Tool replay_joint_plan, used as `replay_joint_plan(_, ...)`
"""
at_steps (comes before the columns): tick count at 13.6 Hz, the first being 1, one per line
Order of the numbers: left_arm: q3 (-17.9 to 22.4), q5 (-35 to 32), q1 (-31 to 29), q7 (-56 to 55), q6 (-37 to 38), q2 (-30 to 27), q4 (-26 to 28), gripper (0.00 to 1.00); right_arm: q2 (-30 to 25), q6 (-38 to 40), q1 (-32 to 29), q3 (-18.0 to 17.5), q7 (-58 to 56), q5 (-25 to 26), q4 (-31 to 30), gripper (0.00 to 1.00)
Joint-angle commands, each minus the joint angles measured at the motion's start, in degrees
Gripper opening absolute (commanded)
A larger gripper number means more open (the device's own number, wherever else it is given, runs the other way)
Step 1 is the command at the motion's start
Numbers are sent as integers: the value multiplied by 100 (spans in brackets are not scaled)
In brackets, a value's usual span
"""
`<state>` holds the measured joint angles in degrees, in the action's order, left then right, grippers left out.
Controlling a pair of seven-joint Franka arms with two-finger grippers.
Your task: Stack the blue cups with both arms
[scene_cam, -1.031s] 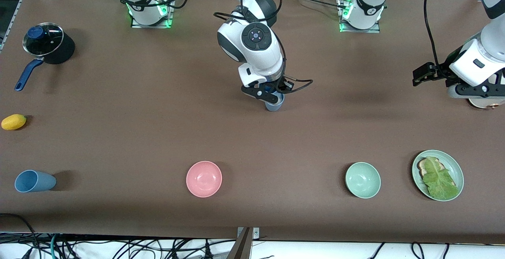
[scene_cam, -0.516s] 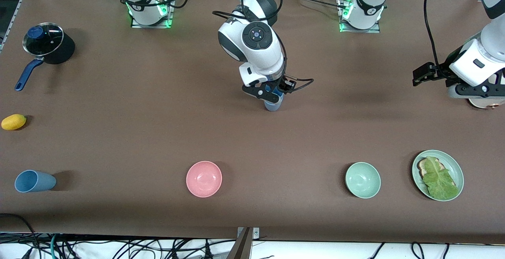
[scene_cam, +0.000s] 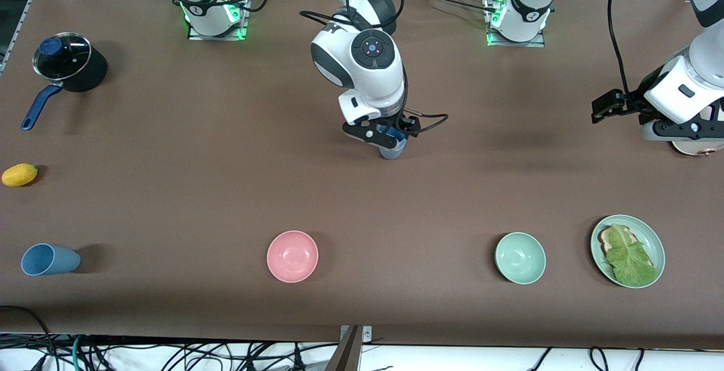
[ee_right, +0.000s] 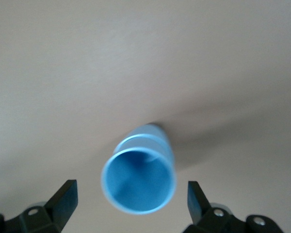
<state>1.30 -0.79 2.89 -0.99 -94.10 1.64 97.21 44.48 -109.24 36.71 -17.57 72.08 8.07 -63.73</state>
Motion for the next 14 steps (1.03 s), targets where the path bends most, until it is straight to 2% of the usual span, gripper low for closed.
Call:
replay_joint_plan(1, -7, 114, -52, 135, 102, -32, -36, 100, -281, 726, -277, 0, -850, 90, 88, 100)
replay_joint_plan(5, -7, 114, -52, 135, 111, -41, -36, 100, -572, 1694, -813, 8, -1967, 64, 62, 100)
replay_joint_plan(8, -7, 114, -52, 126, 137, -32, -44, 100, -791, 1915, -1270, 17, -2391, 55, 10, 100)
replay_joint_plan(14, -16, 114, -43, 126, 137, -32, -45, 100, -1047, 2495, -2508, 43, -4024, 55, 9, 100)
